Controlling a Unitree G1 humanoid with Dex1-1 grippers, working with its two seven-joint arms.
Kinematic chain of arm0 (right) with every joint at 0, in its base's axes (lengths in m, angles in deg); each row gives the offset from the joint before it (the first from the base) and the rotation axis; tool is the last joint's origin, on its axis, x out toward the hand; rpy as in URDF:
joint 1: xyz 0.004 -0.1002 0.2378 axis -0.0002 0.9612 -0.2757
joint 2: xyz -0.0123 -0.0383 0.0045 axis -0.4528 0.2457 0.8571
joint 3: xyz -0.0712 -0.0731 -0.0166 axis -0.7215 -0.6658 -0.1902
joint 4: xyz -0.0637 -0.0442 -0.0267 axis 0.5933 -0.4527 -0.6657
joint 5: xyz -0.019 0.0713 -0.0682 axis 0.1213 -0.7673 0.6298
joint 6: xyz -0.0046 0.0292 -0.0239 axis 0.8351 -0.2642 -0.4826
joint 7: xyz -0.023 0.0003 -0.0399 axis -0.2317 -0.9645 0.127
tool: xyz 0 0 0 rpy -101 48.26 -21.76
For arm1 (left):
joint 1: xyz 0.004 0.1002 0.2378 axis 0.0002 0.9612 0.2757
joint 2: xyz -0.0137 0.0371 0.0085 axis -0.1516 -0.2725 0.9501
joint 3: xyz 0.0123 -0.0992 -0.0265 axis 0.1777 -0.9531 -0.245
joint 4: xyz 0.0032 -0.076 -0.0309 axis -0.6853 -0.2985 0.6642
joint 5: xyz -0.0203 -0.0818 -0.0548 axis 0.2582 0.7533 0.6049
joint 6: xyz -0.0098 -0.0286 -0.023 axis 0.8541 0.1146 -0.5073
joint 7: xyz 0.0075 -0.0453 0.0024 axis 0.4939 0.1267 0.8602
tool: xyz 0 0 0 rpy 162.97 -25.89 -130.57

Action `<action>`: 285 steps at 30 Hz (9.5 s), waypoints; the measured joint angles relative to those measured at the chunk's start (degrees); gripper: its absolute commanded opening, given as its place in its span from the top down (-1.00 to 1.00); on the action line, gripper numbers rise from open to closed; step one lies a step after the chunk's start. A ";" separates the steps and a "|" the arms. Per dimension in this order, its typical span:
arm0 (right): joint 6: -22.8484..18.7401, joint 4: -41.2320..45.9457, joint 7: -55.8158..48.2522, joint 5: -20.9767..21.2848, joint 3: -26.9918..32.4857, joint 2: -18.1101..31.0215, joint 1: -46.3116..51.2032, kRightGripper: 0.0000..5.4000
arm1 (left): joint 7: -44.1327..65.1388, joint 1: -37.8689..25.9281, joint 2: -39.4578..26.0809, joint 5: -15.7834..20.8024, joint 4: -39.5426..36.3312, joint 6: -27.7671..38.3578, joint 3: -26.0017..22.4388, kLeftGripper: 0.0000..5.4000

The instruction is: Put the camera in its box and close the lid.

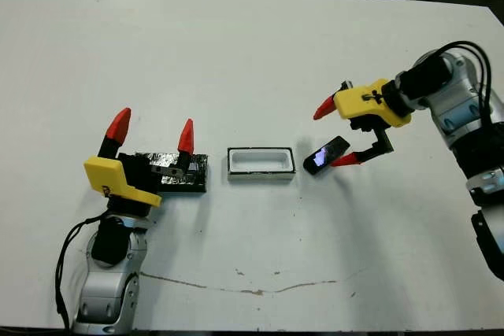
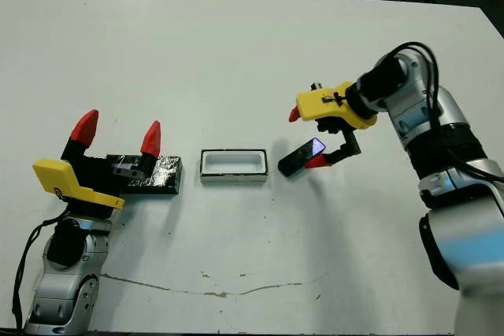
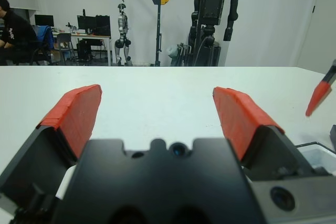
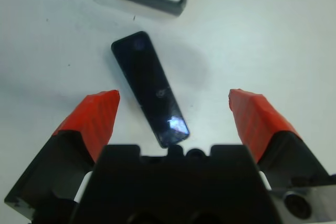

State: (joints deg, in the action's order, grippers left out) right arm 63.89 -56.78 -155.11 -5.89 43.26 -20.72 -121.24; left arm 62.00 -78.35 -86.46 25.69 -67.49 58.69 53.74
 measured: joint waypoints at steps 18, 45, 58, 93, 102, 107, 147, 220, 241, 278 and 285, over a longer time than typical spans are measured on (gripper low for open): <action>-3.03 -0.09 0.85 0.69 0.22 -0.75 1.50 -0.88 | -0.20 0.03 -0.03 -0.30 -0.01 -0.01 0.06 -1.00; -2.71 -3.57 1.07 -5.17 4.06 -2.39 4.70 0.38 | -0.52 0.66 0.06 -0.96 -0.01 -0.01 0.12 -1.00; -7.07 1.74 4.16 -4.58 6.96 -0.81 4.68 0.38 | -0.78 0.72 0.14 -1.13 -0.02 -0.02 0.16 -1.00; -42.56 22.69 17.86 -23.37 8.47 -13.70 9.37 0.38 | -0.78 0.84 0.63 -0.62 -0.06 -0.05 0.57 -1.00; -43.97 23.48 16.81 -22.96 6.27 -13.60 9.35 0.38 | -0.78 0.84 0.63 -0.69 -0.05 -0.04 0.58 -1.00; -43.77 23.63 16.81 -22.77 5.75 -13.50 9.35 0.38 | -0.77 0.84 0.62 -0.61 -0.06 -0.05 0.57 -1.00; -26.91 15.27 11.81 -20.48 3.51 -11.26 10.87 0.38 | -0.78 0.99 0.62 -0.35 -0.13 -0.42 0.67 -1.00; -34.12 45.53 38.97 -33.73 34.79 -9.17 34.66 -0.57 | -0.76 0.55 0.17 -0.39 -0.24 -1.13 0.66 -1.00; -16.52 50.89 48.07 -45.36 39.88 -23.91 67.57 0.63 | 37.81 -20.61 -36.75 9.81 7.24 -15.72 -6.13 -1.00; -17.85 52.98 52.54 -46.03 38.16 -23.59 67.52 0.99 | 83.27 -39.50 -40.01 8.60 35.72 -12.29 15.67 -1.00; -18.66 52.65 51.98 -46.68 38.08 -23.28 67.53 0.99 | 80.92 -38.88 -39.08 2.78 35.60 -8.61 16.48 -1.00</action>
State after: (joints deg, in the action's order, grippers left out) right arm 45.24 -4.12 -103.13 -52.57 81.34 -44.00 -53.72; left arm 142.92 -117.23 -125.54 28.47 -31.88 50.07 70.22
